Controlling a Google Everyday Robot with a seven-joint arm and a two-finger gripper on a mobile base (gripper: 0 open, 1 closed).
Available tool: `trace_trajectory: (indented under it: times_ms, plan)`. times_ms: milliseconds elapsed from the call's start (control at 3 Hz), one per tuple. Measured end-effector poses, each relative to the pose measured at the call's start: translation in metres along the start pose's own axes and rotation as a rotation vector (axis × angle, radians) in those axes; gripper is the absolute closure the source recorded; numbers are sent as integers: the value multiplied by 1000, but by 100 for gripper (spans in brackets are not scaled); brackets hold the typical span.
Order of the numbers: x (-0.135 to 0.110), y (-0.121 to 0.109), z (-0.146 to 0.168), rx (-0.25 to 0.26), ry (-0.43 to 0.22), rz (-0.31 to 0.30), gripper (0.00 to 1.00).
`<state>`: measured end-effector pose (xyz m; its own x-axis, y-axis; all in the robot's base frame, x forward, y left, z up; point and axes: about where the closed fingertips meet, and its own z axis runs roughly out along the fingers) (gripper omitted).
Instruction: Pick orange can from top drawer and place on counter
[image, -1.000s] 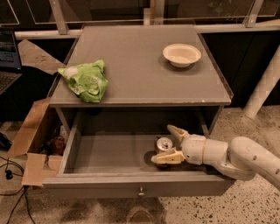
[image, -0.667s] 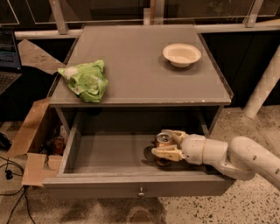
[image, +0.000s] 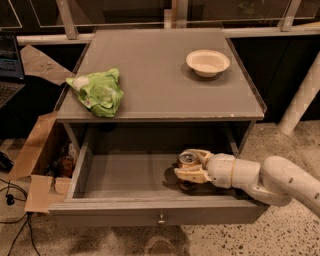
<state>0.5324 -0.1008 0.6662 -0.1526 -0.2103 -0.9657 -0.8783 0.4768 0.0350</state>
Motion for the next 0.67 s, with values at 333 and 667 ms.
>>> trace_trajectory:
  times_ms: [333,667]
  plan:
    - [-1,0,0,-3,-2,1,100]
    - [-12,4,-4,-48,-29,20,100]
